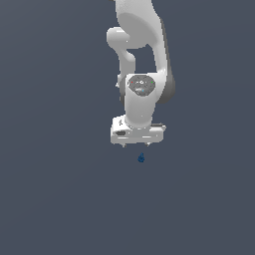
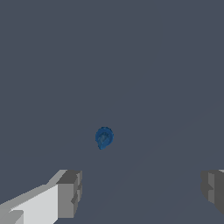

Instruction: Pick up the object and move it to a goal position.

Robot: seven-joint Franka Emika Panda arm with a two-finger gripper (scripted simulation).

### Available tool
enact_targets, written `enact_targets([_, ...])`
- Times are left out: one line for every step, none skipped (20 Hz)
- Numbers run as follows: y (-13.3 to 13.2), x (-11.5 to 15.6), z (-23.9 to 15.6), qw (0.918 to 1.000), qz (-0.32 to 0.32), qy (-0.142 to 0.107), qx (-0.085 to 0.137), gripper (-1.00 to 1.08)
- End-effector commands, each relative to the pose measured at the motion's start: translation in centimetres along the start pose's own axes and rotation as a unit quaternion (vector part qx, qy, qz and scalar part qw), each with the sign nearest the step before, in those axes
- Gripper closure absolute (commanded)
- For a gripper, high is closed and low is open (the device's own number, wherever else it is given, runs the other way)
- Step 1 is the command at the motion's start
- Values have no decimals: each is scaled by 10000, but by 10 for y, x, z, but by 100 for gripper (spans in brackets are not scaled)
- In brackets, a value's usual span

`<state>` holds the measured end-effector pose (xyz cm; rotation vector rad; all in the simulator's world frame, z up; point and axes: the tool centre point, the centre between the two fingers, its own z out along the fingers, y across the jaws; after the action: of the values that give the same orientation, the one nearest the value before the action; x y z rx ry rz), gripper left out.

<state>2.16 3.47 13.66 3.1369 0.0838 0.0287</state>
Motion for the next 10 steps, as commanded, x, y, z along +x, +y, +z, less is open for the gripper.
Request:
enact_targets([-11,3,15,10000,-74,-34,7,-92])
enact_targets([-15,3,21,9999,-99,-45,10,-92])
enact_targets([-19,4,26,9999,-121,-54,12,-92])
enact_targets([-22,5,30,9999,-141,-63,14,-92])
enact_targets([-25,5,34,9998,-158,-70,16,-92])
enact_targets([-27,5,37,9998,-172,-76,17,-92])
enact_targets([-29,6,40,9998,-184,-82,19,-92])
enact_targets([-30,6,42,9998,-193,-86,20,-92])
enact_targets([-31,6,43,9998,-200,-88,21,-92])
enact_targets([-32,6,44,9998,-203,-90,21,-92])
